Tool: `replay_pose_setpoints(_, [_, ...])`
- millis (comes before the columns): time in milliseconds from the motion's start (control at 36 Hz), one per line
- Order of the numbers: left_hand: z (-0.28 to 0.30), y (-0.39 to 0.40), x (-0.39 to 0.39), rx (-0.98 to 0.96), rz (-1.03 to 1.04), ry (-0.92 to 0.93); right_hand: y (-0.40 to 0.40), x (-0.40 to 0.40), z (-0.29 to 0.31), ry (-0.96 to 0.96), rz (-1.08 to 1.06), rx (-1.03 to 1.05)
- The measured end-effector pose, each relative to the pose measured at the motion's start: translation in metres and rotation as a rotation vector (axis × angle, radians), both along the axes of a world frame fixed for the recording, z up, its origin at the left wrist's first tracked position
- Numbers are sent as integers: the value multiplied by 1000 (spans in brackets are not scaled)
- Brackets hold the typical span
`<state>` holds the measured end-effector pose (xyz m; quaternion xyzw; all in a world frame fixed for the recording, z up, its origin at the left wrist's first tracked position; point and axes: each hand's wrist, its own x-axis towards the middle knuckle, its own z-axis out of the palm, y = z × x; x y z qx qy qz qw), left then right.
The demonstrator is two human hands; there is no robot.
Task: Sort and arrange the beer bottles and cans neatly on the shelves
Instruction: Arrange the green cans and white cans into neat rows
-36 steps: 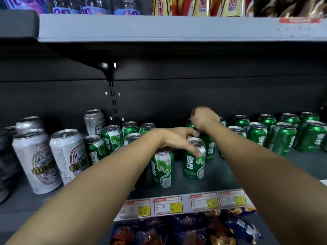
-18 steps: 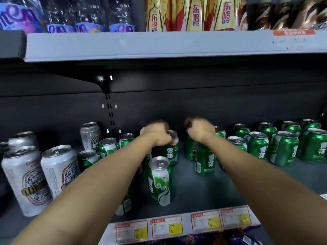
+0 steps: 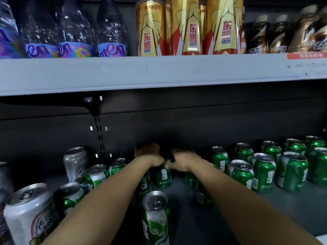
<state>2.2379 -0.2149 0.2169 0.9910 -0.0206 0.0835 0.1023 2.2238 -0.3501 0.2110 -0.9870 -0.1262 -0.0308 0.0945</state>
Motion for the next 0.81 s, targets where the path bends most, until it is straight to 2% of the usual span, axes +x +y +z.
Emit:
replay_pose_setpoints(167, [-7,2,3,-47,-33,72,9,-2,-5,-179,3,-198])
replay_pose_setpoints(306, [-9,7,-4,-85,-62,84,15,-4,-3,-170,-8,-208])
replay_pose_setpoints(472, [-3,19,-25,-10,-75,28,23,-12,-4,-171,-74,-323])
replay_pose_setpoints(528, [0,23,-33,-7,-64,6,25,-17,-5,-190,-103,-264])
replay_pose_setpoints(639, [1,30,-51,-20,-27,-27,28,-31,3,-264,-69,32])
replay_pose_setpoints(722, [1,32,-63,-29,0,-46,33,-46,14,-122,61,252])
replay_pose_setpoints(806, [2,32,-75,-34,20,-80,39,-59,23,220,136,228])
